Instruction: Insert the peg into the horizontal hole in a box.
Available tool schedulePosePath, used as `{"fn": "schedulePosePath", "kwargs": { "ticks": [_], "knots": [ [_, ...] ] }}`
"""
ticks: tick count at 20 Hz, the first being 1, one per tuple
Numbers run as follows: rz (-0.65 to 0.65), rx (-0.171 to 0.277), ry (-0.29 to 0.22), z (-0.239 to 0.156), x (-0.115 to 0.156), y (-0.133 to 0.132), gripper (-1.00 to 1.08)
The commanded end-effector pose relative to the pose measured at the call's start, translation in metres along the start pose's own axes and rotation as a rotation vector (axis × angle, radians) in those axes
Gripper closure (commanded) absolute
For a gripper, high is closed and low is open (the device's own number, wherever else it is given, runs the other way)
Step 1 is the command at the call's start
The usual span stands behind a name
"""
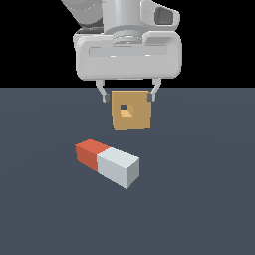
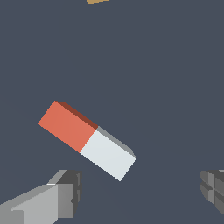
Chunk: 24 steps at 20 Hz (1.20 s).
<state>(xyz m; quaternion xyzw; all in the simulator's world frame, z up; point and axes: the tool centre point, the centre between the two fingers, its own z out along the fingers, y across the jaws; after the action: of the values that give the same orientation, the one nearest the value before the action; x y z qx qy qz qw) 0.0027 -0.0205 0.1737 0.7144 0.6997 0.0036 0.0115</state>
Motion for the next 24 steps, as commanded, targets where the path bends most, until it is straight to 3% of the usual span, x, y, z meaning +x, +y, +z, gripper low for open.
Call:
{"fn": "schedulePosePath", "kwargs": {
  "ticks": [1,12,24],
  "knots": [
    [0.000,0.000,0.000,0.000,0.000,0.000,-0.92],
    [-0.080,0.001,0.002,0.008,-0.002,-0.003,-0.92],
    [-0.342,0.005,0.008,0.036,-0.009,-0.011,-0.92]
  ]
}}
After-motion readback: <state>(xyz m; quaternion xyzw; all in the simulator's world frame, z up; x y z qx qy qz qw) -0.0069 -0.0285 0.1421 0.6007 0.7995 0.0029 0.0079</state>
